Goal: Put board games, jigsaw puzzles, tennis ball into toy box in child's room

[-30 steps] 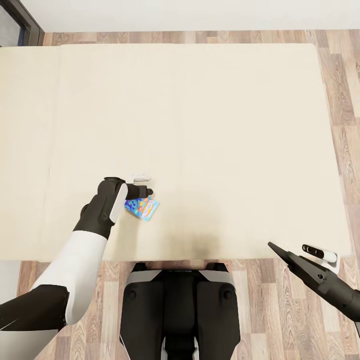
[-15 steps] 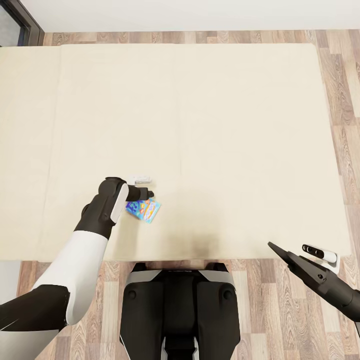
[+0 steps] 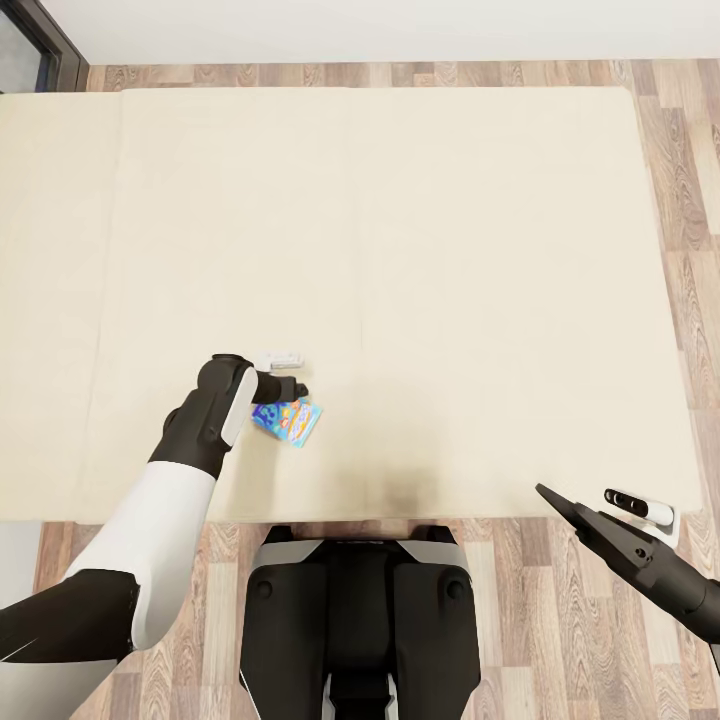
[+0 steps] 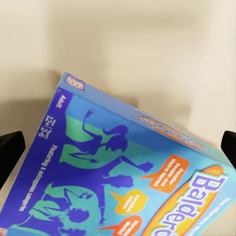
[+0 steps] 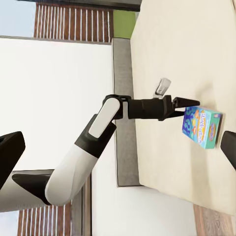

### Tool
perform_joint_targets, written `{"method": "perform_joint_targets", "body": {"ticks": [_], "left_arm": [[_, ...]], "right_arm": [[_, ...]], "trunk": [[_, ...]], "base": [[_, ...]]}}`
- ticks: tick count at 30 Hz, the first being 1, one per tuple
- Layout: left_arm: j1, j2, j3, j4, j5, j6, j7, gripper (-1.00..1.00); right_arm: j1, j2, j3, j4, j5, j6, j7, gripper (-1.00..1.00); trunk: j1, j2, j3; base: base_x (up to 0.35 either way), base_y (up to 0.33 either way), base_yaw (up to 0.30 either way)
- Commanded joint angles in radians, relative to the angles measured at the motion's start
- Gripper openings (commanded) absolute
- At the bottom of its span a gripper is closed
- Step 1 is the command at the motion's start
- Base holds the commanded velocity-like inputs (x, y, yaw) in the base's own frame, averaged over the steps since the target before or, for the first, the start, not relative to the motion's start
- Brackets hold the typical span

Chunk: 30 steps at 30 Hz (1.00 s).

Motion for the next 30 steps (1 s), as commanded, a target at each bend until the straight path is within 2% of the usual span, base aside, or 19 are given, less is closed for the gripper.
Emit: {"method": "perform_joint_targets", "body": {"ticks": [1, 30], "left_arm": [[0.000, 0.000, 0.000, -0.001, 0.007, 0.005, 0.004, 1.00], [0.000, 0.005, -0.006, 0.019, 0.001, 0.028, 0.004, 1.00]], "right_arm": [[0.000, 0.000, 0.000, 0.000, -0.003, 0.008, 0.001, 1.00], [-0.001, 0.000, 0.000, 0.000, -0.003, 0.008, 0.001, 1.00]], "trunk": [[0.001, -0.002, -0.001], [0.001, -0.002, -0.001]], "base": [[0.000, 0.000, 0.000], [0.000, 0.000, 0.000]]}}
